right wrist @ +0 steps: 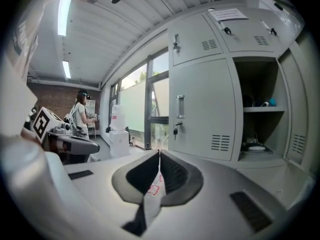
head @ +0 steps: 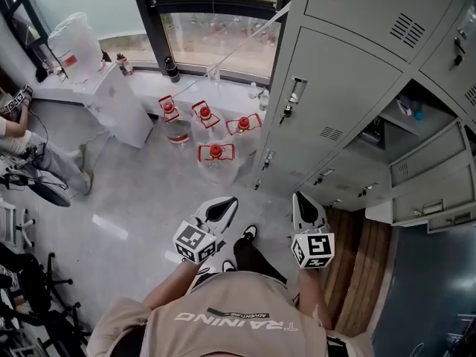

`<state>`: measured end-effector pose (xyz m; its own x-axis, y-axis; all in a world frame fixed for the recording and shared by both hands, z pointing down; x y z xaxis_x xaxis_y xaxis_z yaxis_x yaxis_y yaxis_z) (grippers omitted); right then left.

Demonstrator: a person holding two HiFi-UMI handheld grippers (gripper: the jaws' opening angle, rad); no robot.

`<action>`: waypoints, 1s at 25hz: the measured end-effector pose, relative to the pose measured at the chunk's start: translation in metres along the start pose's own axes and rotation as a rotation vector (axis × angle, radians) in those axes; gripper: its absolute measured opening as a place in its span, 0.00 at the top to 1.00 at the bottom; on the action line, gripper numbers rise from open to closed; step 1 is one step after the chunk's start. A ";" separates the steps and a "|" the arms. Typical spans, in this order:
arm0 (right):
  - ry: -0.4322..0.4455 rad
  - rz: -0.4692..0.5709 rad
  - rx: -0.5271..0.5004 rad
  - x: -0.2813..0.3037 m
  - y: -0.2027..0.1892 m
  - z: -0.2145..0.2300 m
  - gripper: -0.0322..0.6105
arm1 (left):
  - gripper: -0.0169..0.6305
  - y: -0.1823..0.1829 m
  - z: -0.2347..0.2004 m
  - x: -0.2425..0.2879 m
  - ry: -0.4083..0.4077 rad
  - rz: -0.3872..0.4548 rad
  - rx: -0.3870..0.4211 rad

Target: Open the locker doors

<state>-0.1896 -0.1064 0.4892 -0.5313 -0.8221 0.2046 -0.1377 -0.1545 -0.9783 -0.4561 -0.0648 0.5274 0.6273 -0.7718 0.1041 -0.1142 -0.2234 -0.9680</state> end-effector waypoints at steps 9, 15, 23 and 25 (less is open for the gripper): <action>0.035 0.178 -0.008 0.128 0.057 0.045 0.93 | 0.96 0.054 -0.072 0.076 -0.022 -0.040 0.103; 0.022 0.239 -0.086 0.176 0.097 0.062 0.93 | 0.96 0.064 -0.110 0.119 -0.039 -0.007 0.085; -0.127 0.202 -0.084 0.208 0.122 0.058 0.92 | 0.96 0.086 -0.169 0.133 -0.147 -0.026 0.077; -0.146 0.199 -0.068 0.212 0.124 0.054 0.83 | 0.96 0.089 -0.180 0.134 -0.182 -0.038 0.078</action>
<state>-0.2743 -0.3296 0.4093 -0.4278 -0.9039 -0.0033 -0.1007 0.0512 -0.9936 -0.5208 -0.2955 0.4963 0.7601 -0.6413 0.1048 -0.0323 -0.1984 -0.9796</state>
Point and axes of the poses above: the fingertips, and each gripper's own axes: x forward along the fingers, z to its right, y out of its top, the point moved 10 cm from there along -x, backward along the fingers, and after that the axes turned 1 degree about -y, right-handed, at the moved point
